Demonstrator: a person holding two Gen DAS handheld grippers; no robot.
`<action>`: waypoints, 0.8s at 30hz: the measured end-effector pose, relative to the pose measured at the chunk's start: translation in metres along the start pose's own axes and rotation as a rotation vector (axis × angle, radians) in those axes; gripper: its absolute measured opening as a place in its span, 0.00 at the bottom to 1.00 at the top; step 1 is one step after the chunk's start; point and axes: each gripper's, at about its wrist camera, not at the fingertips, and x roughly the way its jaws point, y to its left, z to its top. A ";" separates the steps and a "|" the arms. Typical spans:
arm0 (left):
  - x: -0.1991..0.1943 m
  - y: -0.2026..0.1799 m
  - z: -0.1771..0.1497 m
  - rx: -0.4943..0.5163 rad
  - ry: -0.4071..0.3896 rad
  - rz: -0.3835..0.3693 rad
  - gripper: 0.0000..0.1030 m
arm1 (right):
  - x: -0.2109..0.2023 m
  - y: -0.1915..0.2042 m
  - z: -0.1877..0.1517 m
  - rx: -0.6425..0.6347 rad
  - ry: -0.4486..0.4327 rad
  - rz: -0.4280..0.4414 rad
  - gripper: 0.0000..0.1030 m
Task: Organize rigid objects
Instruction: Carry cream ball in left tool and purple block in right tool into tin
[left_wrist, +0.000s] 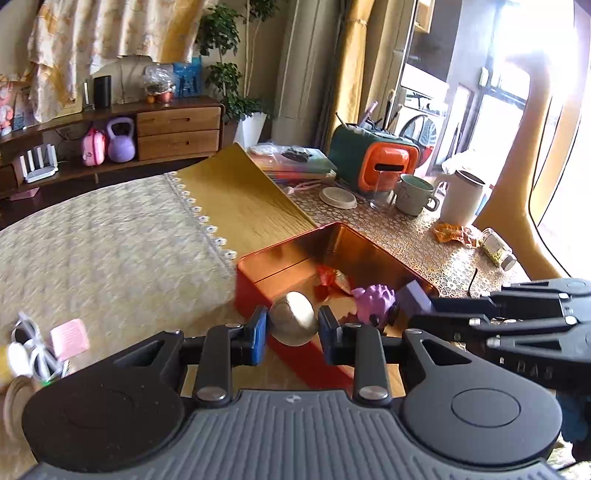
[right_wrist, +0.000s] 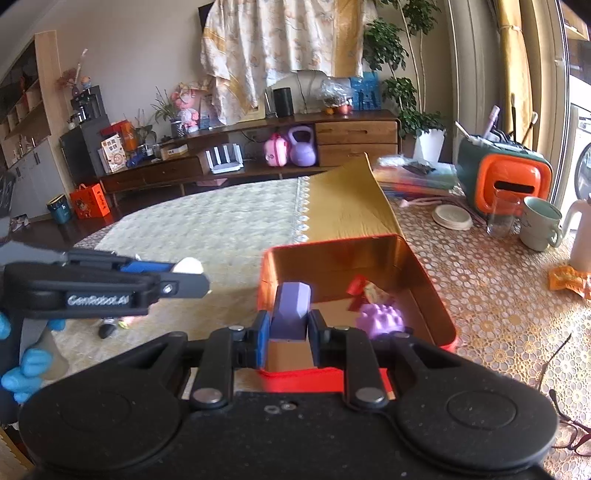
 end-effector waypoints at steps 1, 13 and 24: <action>0.006 -0.003 0.004 0.007 0.004 0.002 0.28 | 0.002 -0.002 -0.001 -0.001 0.004 -0.001 0.20; 0.093 -0.027 0.033 0.092 0.054 0.042 0.28 | 0.042 -0.023 -0.003 0.002 0.069 -0.006 0.20; 0.164 -0.031 0.048 0.095 0.195 0.031 0.28 | 0.079 -0.026 -0.003 -0.006 0.137 -0.009 0.20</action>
